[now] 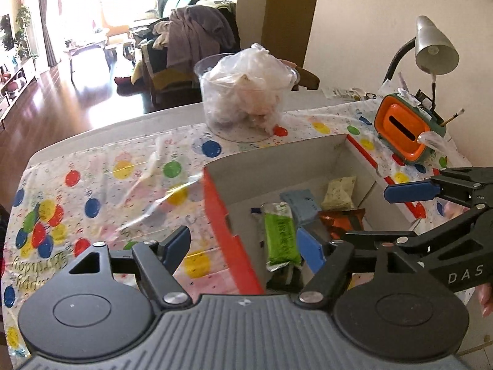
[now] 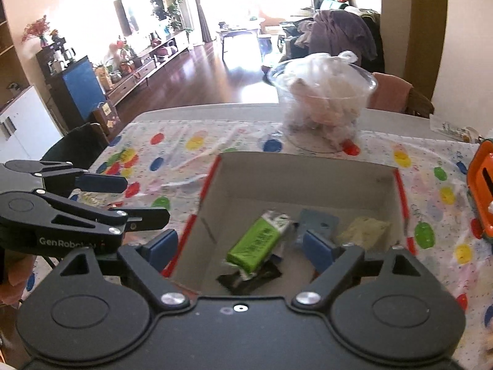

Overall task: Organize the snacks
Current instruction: 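Move both open tools back to the snack pile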

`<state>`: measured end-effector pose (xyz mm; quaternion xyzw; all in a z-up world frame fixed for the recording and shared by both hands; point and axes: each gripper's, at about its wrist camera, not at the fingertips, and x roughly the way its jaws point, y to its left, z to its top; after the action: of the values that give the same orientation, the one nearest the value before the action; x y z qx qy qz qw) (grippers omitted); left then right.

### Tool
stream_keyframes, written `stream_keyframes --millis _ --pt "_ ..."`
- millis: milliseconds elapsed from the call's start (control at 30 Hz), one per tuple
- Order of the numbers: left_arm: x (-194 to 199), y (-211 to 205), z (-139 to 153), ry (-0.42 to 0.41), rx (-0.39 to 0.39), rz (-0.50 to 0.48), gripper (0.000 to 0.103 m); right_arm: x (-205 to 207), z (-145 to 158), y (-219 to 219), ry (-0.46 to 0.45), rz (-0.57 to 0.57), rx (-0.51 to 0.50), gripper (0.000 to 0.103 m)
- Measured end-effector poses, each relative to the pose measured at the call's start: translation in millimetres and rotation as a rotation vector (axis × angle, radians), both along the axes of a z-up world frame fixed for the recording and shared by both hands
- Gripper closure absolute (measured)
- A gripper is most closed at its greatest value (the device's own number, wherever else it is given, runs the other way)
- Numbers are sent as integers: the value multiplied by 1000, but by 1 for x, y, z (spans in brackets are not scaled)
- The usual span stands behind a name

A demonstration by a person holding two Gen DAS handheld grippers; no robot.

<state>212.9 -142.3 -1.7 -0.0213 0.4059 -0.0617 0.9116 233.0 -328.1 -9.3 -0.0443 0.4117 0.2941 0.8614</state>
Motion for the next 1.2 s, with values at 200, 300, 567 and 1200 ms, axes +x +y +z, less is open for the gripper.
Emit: stream_keyframes --millis 200,300,567,1200 --pt "-25 26 -2 -17 -10 20 26 -17 -3 21 -21 12 26 4" --pt "-39 39 -3 -29 -9 30 22 -24 -6 31 -13 15 46 2" --pt "-72 81 -11 -51 -32 57 17 -46 -17 67 5 44 49 0" --pt "-127 236 -48 37 -66 198 17 -75 -40 161 62 147 15 0"
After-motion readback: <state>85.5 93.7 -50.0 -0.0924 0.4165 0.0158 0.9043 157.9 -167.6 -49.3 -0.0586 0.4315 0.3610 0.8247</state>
